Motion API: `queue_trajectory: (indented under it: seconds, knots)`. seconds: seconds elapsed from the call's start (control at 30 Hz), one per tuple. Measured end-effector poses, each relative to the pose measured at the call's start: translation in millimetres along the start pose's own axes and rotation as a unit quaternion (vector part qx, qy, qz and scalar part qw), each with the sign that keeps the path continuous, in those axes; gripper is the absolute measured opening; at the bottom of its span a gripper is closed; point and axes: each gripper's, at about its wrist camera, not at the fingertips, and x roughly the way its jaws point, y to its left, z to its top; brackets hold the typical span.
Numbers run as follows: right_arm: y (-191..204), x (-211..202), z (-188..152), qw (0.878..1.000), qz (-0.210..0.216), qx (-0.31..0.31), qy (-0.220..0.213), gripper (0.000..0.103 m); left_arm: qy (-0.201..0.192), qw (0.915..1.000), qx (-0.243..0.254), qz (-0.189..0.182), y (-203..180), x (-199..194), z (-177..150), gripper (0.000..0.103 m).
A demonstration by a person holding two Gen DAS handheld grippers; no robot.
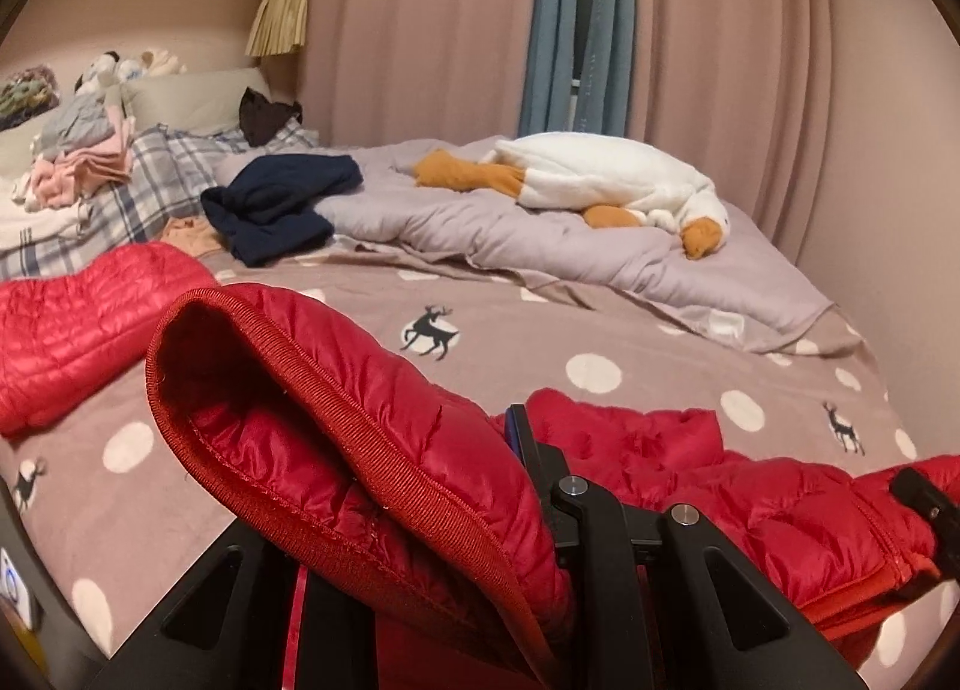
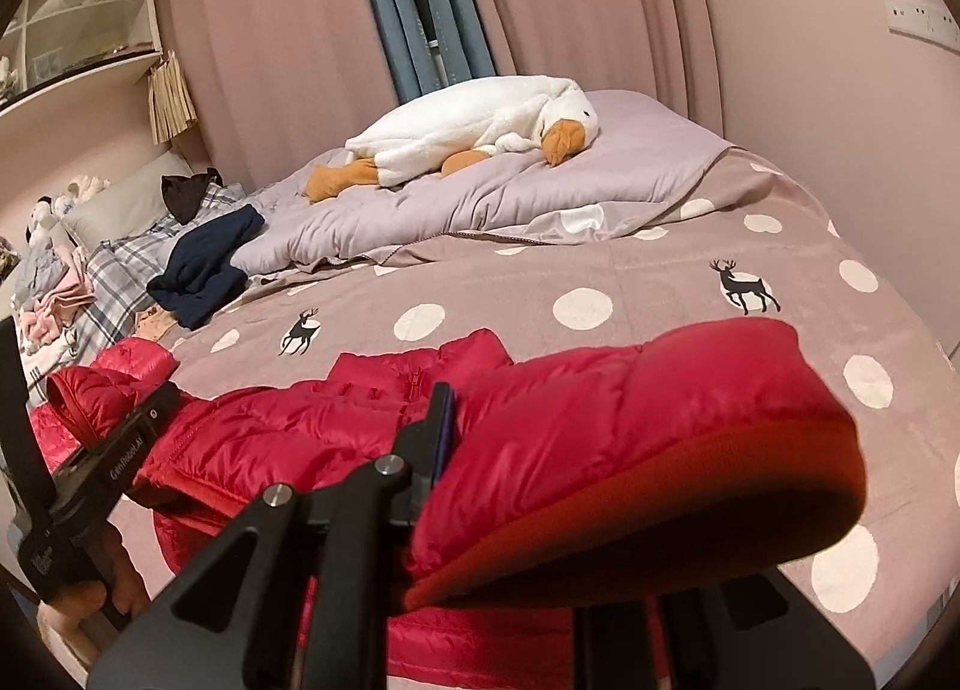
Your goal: Fold large clothes
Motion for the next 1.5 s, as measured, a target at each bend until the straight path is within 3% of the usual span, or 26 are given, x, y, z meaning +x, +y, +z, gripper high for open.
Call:
queue_trajectory:
  seconds: [0.23,0.43,0.63,0.87,1.03,1.2,1.33,1.43,1.5]
  knots:
    - [-11.6,6.8,-3.7,0.998,0.006,0.057,0.013,0.019,-0.003,1.0000,0.003,0.002,-2.3,2.2,-8.7,0.019]
    - [-2.5,9.0,-14.8,1.000,-0.010,0.009,0.013,0.019,-0.007,0.9997,0.025,0.002,-6.6,1.3,-16.2,0.019]
    - [-19.5,21.1,-16.0,0.998,0.000,0.046,0.034,0.019,-0.001,0.9996,0.029,0.001,-10.9,1.9,-17.0,0.023]
    - [-12.7,16.6,-18.4,0.999,-0.009,0.025,0.030,0.023,0.011,0.9999,0.011,-0.004,-8.0,1.9,-17.6,0.048]
    - [-16.5,16.6,-18.1,0.999,-0.007,0.032,0.031,0.028,0.004,0.9999,0.010,-0.003,-8.1,0.3,-17.9,0.049]
    - [-20.3,15.9,-19.0,0.999,-0.012,0.039,0.029,0.044,0.009,0.9997,0.021,0.004,-9.8,3.8,-20.3,0.051]
    - [-22.5,15.1,-17.9,0.998,-0.009,0.050,0.030,0.048,0.006,1.0000,0.005,0.002,-5.3,1.9,-18.7,0.056]
    - [-22.1,12.7,-17.5,0.998,-0.006,0.052,0.025,0.054,-0.003,1.0000,0.000,-0.007,-3.7,-1.9,-17.6,0.068]
    - [-21.9,10.4,-17.3,0.998,-0.004,0.051,0.021,0.063,-0.019,0.9998,-0.005,-0.010,-2.5,-6.3,-17.6,0.081]
